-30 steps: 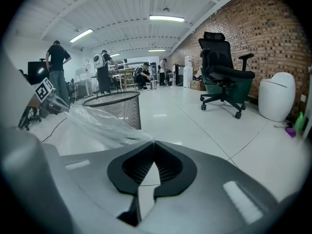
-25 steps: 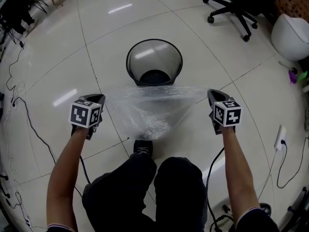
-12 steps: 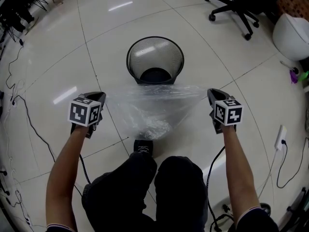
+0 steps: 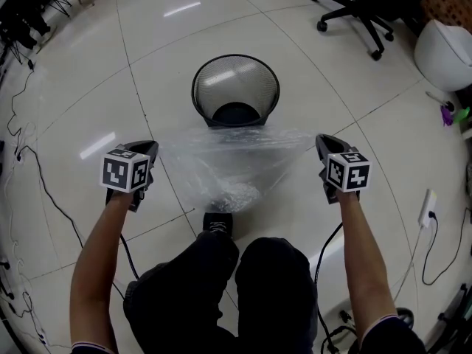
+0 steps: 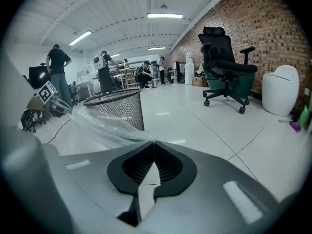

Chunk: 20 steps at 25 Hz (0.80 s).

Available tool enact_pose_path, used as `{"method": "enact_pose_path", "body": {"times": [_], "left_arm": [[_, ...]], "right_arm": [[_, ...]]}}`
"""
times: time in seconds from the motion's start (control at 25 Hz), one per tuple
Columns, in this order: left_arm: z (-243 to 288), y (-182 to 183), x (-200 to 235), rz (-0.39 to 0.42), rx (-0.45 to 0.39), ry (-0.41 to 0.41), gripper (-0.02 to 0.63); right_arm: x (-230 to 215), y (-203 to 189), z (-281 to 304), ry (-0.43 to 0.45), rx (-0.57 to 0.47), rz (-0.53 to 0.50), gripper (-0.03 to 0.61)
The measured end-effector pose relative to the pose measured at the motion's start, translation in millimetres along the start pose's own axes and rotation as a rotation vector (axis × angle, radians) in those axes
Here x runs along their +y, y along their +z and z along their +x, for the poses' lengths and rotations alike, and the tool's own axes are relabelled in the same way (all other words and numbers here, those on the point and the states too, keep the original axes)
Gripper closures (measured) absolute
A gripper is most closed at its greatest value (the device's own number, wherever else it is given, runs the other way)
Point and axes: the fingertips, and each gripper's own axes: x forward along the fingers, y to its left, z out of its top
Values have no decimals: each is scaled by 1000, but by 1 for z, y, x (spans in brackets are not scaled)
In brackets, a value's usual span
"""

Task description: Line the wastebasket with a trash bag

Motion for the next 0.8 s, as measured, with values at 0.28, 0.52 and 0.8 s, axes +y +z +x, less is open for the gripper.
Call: {"method": "enact_pose_path", "body": {"times": [0.28, 0.52, 0.8], "left_arm": [[-2, 3, 0, 1, -4, -3, 601], [-10, 9, 2, -25, -38, -3, 601], [-27, 29, 1, 13, -100, 21, 601]], "right_arm": [[8, 5, -2, 39, -32, 29, 529], [3, 11, -13, 13, -73, 26, 577], [4, 29, -27, -6, -120, 14, 577]]}}
